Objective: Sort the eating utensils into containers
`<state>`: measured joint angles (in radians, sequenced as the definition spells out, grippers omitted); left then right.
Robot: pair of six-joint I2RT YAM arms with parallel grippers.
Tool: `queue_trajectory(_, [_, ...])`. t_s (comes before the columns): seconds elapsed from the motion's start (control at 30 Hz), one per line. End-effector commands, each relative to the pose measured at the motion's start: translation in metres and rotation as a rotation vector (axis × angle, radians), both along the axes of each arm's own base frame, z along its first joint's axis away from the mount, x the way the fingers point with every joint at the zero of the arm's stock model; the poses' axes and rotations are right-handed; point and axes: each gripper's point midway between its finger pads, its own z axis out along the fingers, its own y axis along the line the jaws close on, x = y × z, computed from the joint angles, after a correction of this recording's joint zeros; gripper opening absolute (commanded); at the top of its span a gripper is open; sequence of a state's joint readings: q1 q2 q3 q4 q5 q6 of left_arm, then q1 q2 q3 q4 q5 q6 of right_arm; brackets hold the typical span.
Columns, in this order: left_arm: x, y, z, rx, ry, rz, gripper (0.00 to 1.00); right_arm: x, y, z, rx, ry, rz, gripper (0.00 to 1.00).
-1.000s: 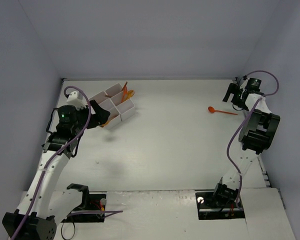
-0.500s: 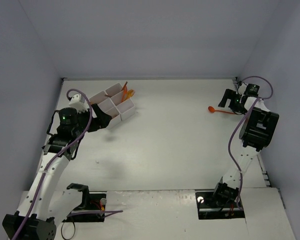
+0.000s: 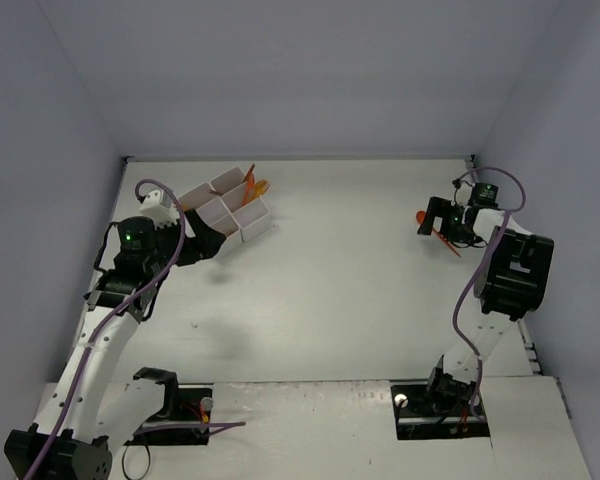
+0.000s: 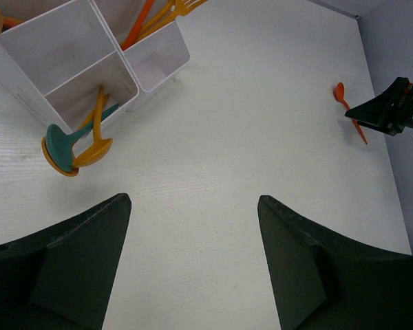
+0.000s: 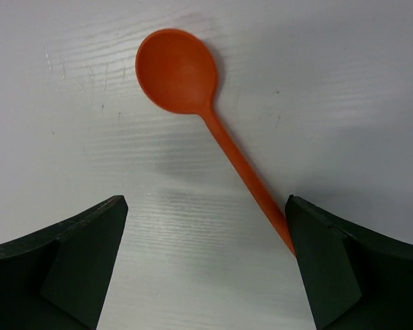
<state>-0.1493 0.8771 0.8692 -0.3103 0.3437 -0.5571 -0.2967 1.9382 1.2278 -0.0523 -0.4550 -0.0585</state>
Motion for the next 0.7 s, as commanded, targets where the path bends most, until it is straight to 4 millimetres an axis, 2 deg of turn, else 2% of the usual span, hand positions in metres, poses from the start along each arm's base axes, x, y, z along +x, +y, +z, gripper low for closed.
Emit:
queue_trajectory(0.0, [-0.001, -0.005, 0.026, -0.021, -0.085, -0.023, 0.72, -0.019, 0.009, 0.004, -0.071, 0.061, 0.007, 0.93])
queue_trajectory(0.07, [-0.002, -0.004, 0.026, -0.012, -0.085, -0.023, 0.72, -0.020, 0.008, 0.000, -0.112, 0.080, -0.002, 0.82])
queue_trajectory(0.17, [-0.006, -0.002, 0.025, -0.003, -0.071, -0.022, 0.72, -0.022, 0.019, -0.009, -0.166, 0.109, 0.025, 0.60])
queue_trajectory(0.27, [-0.011, -0.002, 0.029, -0.002, -0.076, -0.024, 0.71, -0.023, 0.023, -0.018, -0.188, 0.134, 0.031, 0.49])
queue_trajectory(0.37, [-0.017, 0.000, 0.031, 0.007, -0.067, -0.022, 0.71, -0.021, 0.035, -0.024, -0.189, 0.142, 0.062, 0.34])
queue_trajectory(0.57, [-0.024, 0.000, 0.038, 0.004, -0.061, -0.033, 0.72, -0.017, 0.083, -0.032, -0.223, 0.151, 0.167, 0.01])
queue_trajectory(0.67, [-0.025, -0.004, 0.044, -0.019, -0.060, -0.045, 0.72, -0.012, 0.125, -0.031, -0.218, 0.135, 0.236, 0.00])
